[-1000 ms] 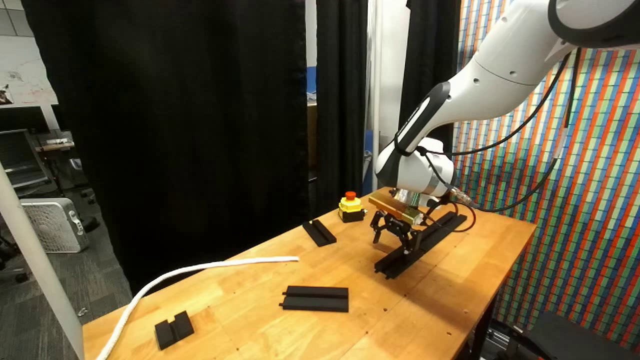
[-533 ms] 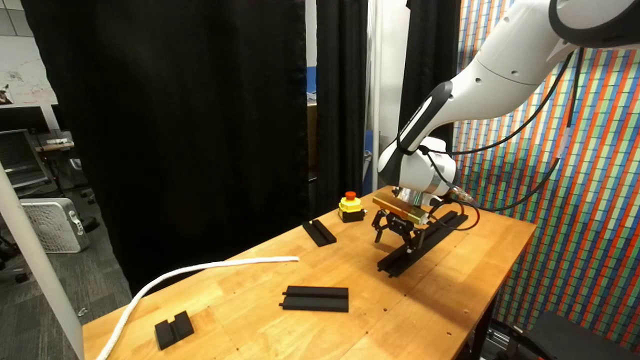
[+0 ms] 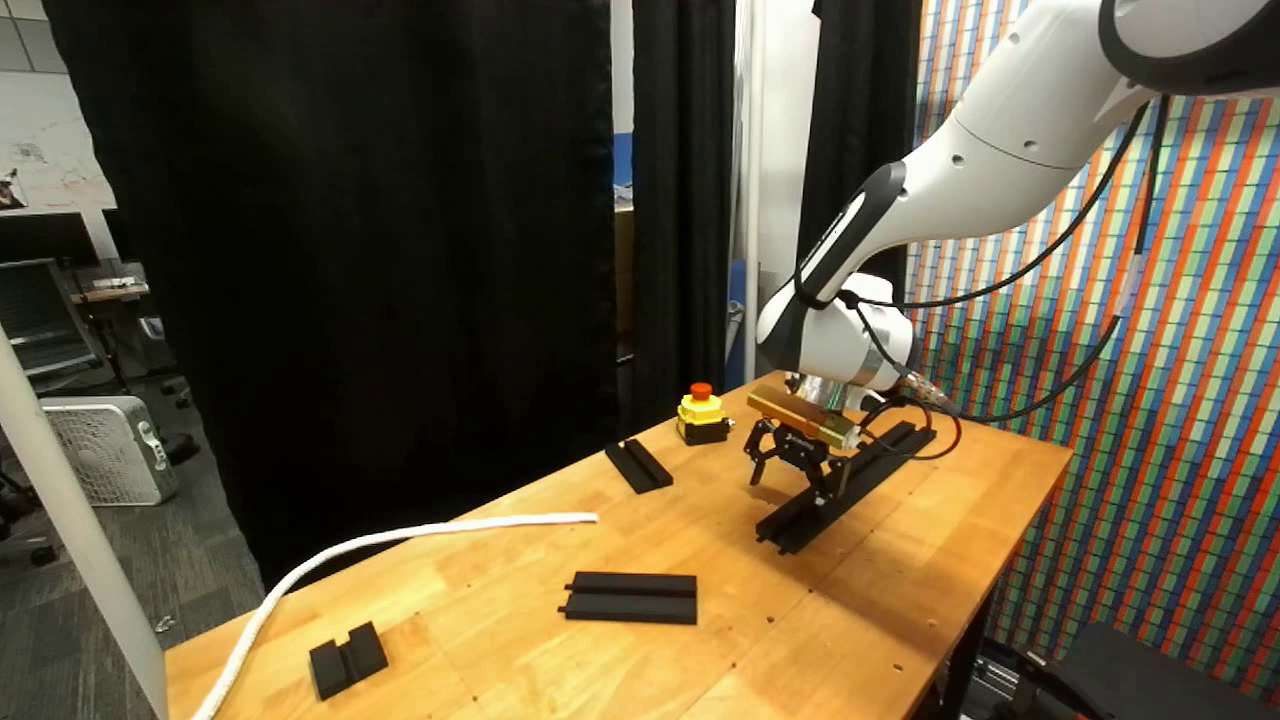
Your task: Put the black objects in a line
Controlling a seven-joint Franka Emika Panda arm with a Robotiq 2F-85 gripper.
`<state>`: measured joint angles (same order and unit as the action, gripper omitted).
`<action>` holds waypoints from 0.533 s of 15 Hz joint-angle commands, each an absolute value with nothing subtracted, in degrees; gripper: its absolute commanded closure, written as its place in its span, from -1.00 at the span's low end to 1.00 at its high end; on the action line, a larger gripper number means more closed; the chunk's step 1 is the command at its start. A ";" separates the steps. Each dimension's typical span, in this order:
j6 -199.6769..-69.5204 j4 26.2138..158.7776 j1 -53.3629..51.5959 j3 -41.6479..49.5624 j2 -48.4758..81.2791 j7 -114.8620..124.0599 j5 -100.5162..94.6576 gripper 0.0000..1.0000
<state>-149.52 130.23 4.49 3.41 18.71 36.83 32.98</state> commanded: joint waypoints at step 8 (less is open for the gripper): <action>-148.22 131.45 2.54 4.36 14.37 39.54 30.28 -1.00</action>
<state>-149.49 130.23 3.96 3.47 17.65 36.99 32.44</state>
